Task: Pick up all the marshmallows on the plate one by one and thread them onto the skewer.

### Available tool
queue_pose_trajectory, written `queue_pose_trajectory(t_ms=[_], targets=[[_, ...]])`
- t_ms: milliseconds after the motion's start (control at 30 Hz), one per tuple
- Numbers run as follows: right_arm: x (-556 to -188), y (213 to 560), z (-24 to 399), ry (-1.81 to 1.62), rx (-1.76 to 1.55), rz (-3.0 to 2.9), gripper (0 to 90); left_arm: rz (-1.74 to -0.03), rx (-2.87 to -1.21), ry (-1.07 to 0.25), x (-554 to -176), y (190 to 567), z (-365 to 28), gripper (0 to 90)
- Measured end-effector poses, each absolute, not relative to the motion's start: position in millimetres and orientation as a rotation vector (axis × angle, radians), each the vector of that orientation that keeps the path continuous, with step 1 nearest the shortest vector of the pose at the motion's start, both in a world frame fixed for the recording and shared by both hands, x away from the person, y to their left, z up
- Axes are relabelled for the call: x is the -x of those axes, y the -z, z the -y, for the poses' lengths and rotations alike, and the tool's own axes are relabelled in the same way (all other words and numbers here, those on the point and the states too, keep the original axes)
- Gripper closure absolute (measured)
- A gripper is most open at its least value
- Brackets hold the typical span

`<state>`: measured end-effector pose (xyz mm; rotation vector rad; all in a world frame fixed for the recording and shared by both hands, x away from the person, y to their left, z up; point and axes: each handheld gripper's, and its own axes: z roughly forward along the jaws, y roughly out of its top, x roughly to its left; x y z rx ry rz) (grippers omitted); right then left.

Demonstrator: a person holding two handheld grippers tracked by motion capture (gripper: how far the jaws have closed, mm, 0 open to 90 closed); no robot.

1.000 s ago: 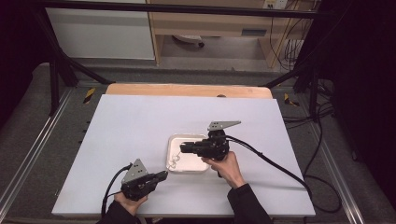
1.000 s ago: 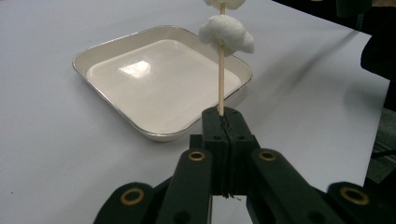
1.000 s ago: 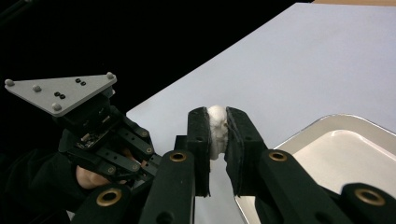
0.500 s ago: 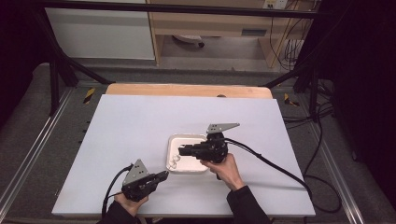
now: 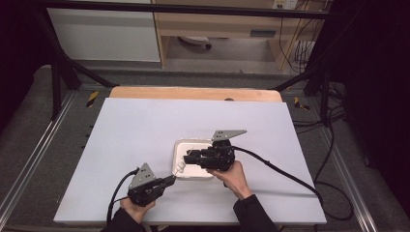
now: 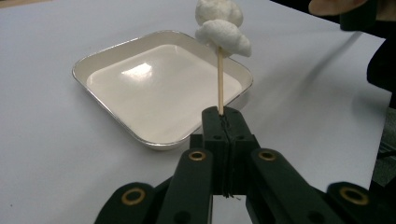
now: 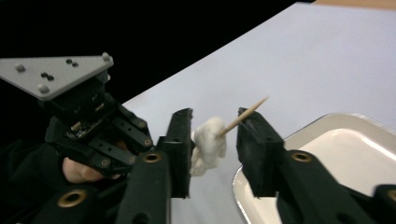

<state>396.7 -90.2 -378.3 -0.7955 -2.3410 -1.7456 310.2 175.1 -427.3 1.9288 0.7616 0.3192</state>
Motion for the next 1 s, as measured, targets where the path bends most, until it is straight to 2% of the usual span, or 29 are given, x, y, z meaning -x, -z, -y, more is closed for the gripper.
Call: queue_pose_trajectory(t_ms=[200, 300, 467, 667, 1000], targets=[[-393.8, 369.0, 103.6, 1.77, 0.839, 2.456, 44.0, -0.78, -1.93, -0.316, -312.0, 428.6, -177.0, 88.7], [-392.0, 371.2, 110.9, 1.778, 0.857, 2.523, 31.3, -0.78, -1.934, -0.317, -312.3, 428.8, -177.3, 88.6], [-387.7, 378.3, 125.4, 1.762, 0.92, 2.596, 15.2, -0.762, -1.936, -0.322, -314.2, 429.1, -177.7, 88.5], [-385.6, 387.2, 144.2, 1.687, 1.018, 2.652, 5.1, -0.786, -1.939, -0.302, -313.8, 427.7, -179.1, 88.4], [-379.4, 412.2, 179.0, 1.547, 1.147, 2.788, 0.8, -0.814, -1.955, -0.266, -320.7, 424.7, -180.9, 88.3]])
